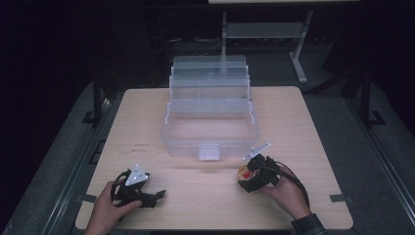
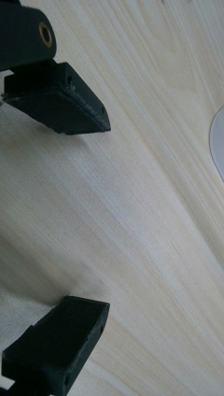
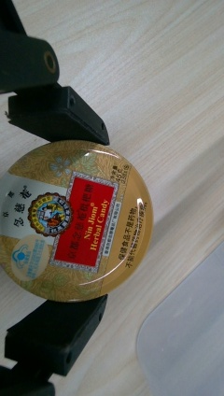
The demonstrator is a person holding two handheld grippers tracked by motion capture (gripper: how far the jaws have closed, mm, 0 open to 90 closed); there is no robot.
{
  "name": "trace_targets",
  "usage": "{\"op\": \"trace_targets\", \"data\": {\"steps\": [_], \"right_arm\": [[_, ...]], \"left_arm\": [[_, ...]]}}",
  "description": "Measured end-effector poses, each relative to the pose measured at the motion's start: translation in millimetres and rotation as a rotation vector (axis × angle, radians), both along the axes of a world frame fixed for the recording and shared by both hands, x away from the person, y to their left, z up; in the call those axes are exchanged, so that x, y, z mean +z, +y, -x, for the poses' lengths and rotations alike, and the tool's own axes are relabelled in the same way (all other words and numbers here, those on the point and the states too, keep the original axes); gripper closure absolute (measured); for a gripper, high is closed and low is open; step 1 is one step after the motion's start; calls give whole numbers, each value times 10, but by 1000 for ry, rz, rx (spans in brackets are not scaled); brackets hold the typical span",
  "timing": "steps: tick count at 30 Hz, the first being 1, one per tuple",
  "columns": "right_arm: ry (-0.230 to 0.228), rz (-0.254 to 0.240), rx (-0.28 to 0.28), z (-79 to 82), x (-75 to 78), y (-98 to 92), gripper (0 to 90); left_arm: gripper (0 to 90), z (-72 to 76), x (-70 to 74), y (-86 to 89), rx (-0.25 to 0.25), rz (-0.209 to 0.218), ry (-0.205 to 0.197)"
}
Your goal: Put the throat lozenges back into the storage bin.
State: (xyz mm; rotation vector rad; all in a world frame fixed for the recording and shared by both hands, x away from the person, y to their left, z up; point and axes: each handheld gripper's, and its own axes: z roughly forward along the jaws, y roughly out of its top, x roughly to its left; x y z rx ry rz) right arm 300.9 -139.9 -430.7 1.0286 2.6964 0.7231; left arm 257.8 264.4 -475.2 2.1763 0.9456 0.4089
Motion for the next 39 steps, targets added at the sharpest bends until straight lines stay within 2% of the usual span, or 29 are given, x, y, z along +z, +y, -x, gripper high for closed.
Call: {"op": "trace_targets", "data": {"steps": [25,39], "right_arm": [[-27,-11,-53,-12,137,-333,199],[-46,-29,-89,-25,266,-514,199]], "left_arm": [[108,0,0,0,0,0,0],[108,0,0,0,0,0,0]]}}
